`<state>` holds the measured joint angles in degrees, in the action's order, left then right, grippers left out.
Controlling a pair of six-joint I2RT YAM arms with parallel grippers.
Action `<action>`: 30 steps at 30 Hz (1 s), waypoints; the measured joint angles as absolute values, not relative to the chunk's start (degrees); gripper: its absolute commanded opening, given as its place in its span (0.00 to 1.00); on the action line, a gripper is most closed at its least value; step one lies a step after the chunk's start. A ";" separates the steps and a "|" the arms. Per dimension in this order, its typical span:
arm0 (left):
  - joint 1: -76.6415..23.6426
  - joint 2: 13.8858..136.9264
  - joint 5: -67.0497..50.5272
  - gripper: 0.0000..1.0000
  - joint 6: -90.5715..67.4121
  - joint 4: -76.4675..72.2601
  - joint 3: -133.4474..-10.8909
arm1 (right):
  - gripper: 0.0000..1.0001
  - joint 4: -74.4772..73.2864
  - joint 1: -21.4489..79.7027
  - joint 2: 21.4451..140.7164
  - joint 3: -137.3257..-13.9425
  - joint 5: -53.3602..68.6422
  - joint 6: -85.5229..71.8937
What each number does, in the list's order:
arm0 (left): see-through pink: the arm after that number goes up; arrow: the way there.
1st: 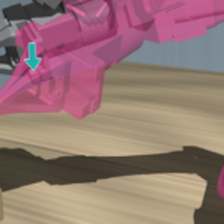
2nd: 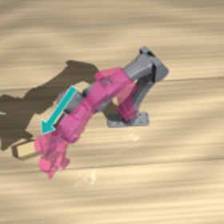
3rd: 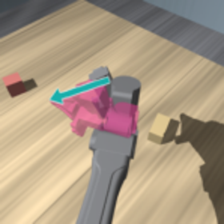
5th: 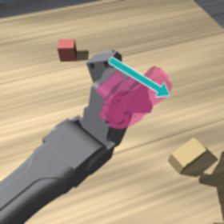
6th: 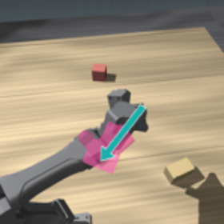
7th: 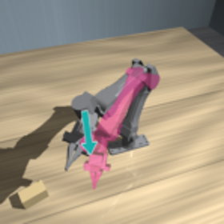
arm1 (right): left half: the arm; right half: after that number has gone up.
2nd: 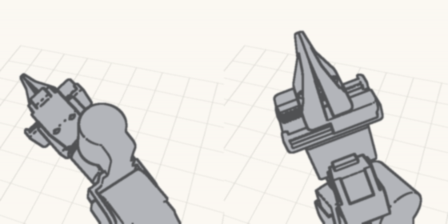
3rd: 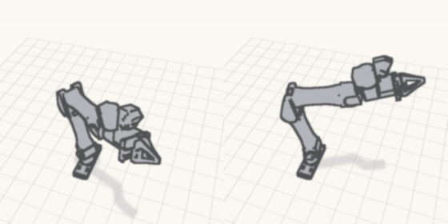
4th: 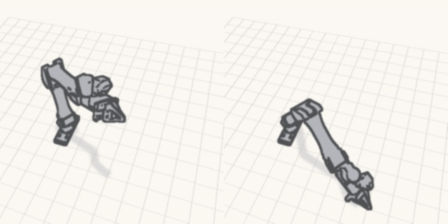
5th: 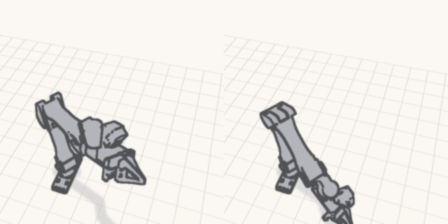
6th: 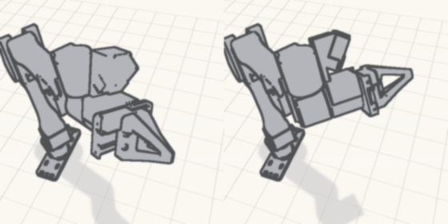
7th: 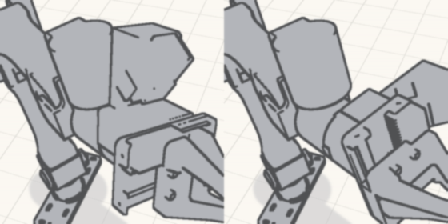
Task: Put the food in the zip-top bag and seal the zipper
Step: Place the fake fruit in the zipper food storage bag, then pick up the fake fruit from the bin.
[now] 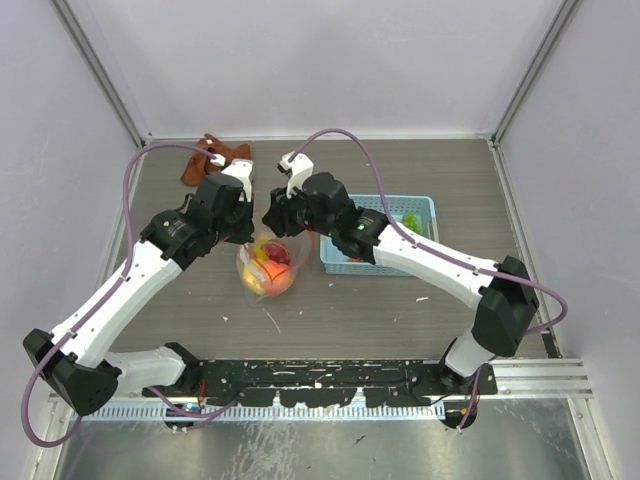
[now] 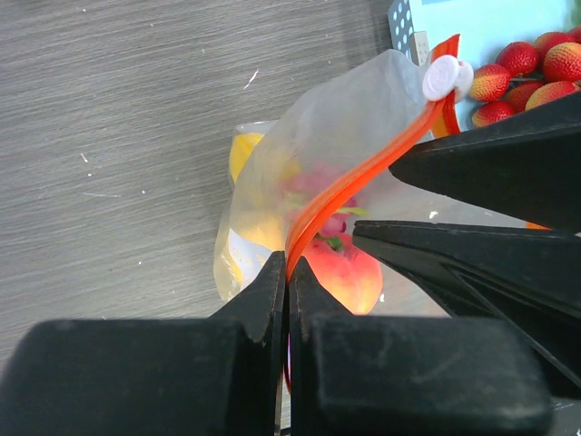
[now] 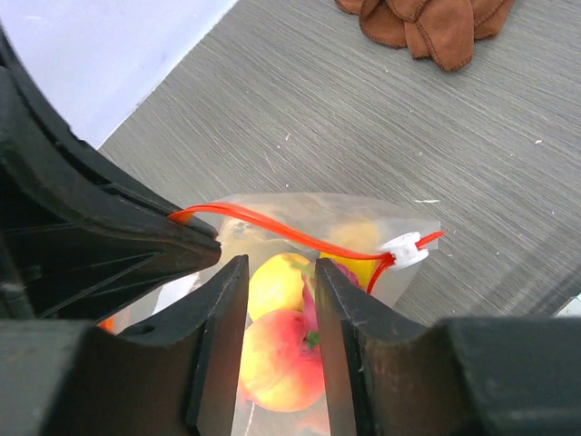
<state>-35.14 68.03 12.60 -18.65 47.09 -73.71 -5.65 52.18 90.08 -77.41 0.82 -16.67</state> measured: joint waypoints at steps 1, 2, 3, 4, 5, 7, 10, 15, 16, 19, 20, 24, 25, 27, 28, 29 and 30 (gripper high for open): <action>-35.14 68.03 12.60 0.00 -18.65 47.09 -73.71 | 0.42 -5.78 52.18 90.43 -77.52 0.67 -16.67; -35.14 68.03 12.60 0.00 -18.65 47.11 -73.71 | 0.43 -5.91 52.18 90.80 -77.60 0.56 -16.67; -35.14 68.03 12.60 0.00 -18.65 47.18 -73.71 | 0.44 -6.13 52.18 91.07 -77.69 0.47 -16.69; -35.14 68.03 12.60 0.00 -18.65 47.24 -73.71 | 0.44 -6.28 52.18 91.18 -77.69 0.40 -16.69; -35.14 68.03 12.60 0.00 -18.65 47.31 -73.71 | 0.45 -6.57 52.18 91.26 -77.69 0.27 -16.69; -35.14 68.03 12.60 0.00 -18.65 47.40 -73.71 | 0.46 -7.44 52.18 91.26 -78.00 0.19 -16.71; -35.14 68.03 12.60 0.00 -18.65 47.42 -73.71 | 0.49 -8.75 52.18 91.24 -79.20 0.05 -16.69; -35.14 68.03 12.62 0.00 -18.65 47.42 -73.71 | 0.57 -10.61 52.18 90.41 -80.49 -0.03 -16.56; -35.14 68.03 12.60 0.00 -18.65 47.42 -73.71 | 0.58 -11.42 52.18 89.89 -80.58 -0.21 -16.45; -35.14 68.03 12.60 0.00 -18.65 47.42 -73.71 | 0.60 -14.55 52.12 88.18 -81.10 -1.19 -16.14; -35.14 68.03 12.62 0.00 -18.65 47.42 -73.71 | 0.61 -15.64 51.99 87.42 -81.21 -1.56 -15.99; -35.14 68.03 12.60 0.00 -18.65 47.42 -73.71 | 0.63 -19.90 51.07 84.31 -81.25 -3.42 -15.35; -35.14 68.03 12.60 0.00 -18.65 47.42 -73.71 | 0.63 -21.10 50.57 83.59 -81.25 -3.97 -15.31; -35.14 68.03 12.60 0.00 -18.65 47.42 -73.71 | 0.63 -23.49 49.06 82.11 -81.23 -4.99 -15.20; -35.14 68.03 12.60 0.00 -18.65 47.42 -73.71 | 0.63 -24.29 48.29 81.60 -81.23 -5.39 -15.20; -35.14 68.03 12.60 0.00 -18.65 47.42 -73.71 | 0.63 -25.23 47.27 81.08 -81.17 -5.72 -15.20; -35.14 68.03 12.60 0.00 -18.65 47.42 -73.71 | 0.63 -26.11 46.15 80.55 -81.03 -6.04 -15.22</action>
